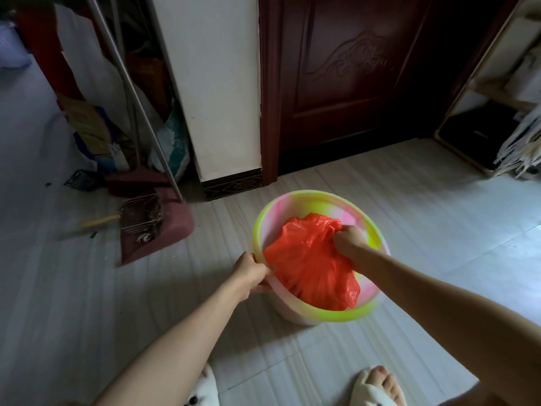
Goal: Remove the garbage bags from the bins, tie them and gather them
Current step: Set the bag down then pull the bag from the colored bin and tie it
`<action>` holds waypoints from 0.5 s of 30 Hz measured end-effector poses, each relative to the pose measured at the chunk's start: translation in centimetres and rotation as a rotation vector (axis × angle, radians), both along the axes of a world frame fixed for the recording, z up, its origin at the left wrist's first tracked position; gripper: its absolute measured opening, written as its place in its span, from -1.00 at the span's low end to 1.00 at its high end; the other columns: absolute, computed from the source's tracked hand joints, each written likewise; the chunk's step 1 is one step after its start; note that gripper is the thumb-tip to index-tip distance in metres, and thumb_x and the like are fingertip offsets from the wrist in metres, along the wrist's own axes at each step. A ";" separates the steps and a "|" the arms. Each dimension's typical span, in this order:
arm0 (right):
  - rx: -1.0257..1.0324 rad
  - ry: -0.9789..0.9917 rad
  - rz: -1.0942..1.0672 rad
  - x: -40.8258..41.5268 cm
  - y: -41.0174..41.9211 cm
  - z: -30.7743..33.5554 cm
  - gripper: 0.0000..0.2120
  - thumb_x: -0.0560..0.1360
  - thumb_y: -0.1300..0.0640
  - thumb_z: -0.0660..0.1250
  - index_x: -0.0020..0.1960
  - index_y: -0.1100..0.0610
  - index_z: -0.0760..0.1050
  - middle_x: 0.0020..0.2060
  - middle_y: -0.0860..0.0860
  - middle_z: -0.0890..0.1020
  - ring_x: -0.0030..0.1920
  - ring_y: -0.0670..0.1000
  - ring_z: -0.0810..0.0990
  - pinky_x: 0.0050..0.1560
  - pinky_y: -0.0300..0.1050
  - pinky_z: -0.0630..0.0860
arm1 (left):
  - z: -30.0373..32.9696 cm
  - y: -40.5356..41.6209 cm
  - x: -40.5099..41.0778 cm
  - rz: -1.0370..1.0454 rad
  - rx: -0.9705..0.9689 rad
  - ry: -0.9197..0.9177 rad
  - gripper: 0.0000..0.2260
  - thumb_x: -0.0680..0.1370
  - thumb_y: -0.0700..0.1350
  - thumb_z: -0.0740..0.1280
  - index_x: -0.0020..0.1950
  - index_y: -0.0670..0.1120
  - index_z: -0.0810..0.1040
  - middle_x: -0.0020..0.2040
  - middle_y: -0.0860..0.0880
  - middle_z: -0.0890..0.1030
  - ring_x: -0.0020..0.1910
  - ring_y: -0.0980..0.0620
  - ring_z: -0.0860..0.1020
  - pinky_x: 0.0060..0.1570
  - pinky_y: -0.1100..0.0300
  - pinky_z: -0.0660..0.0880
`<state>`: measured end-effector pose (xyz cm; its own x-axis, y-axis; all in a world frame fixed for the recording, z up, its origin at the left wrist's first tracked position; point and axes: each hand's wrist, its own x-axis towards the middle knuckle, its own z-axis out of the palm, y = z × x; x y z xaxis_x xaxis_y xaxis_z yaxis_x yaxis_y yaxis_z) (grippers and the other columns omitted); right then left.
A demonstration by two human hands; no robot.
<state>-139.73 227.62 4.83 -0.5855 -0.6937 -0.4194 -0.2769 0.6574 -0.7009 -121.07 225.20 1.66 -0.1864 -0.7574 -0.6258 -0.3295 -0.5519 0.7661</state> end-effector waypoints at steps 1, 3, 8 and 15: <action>-0.028 -0.028 -0.008 0.0 0.0 0.4 -0.74 0.42 0.35 0.04 -0.16 0.28 0.51 -0.45 0.14 0.49 -0.42 0.12 0.49 -0.31 0.00 0.50 | 0.0 0.0 -0.2 0.017 -0.002 0.016 -0.83 0.48 -0.30 0.33 -0.20 -0.10 0.40 -0.11 -0.15 0.58 -0.18 -0.07 0.58 -0.23 0.03 0.58; -0.098 -0.096 -0.027 -0.3 -0.1 1.3 -0.68 0.41 0.38 0.01 -0.12 0.27 0.54 -0.41 0.17 0.53 -0.36 0.17 0.53 -0.23 0.10 0.56 | 0.3 -0.2 -0.4 0.027 -0.005 0.034 -0.88 0.48 -0.29 0.34 -0.17 -0.13 0.43 -0.03 -0.21 0.58 -0.09 -0.14 0.58 -0.15 -0.03 0.58; -0.403 -0.275 -0.202 -2.4 -0.2 5.3 -0.69 0.44 0.39 0.04 -0.23 0.19 0.53 -0.44 0.08 0.51 -0.47 0.00 0.48 -0.51 -0.23 0.48 | 0.3 -0.9 0.4 0.050 0.016 0.049 -0.75 0.47 -0.29 0.36 0.11 -0.32 0.47 0.05 -0.28 0.59 0.02 -0.24 0.59 -0.02 -0.12 0.57; -0.670 -0.390 -0.129 -1.2 -1.6 10.5 -0.69 0.47 0.36 0.13 -0.28 0.08 0.54 -0.52 -0.04 0.60 -0.50 -0.11 0.56 -0.48 -0.27 0.51 | 3.0 -3.3 0.9 0.039 -0.107 -0.243 -0.41 0.55 0.05 0.24 0.49 -0.12 0.11 0.42 -0.16 0.33 0.26 -0.17 0.43 0.21 0.03 0.43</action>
<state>-140.90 226.07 15.34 -0.5751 -0.8081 -0.1273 0.1200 0.0706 -0.9903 -120.13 221.87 4.62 -0.0102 -0.8252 -0.5647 -0.4907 -0.4880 0.7219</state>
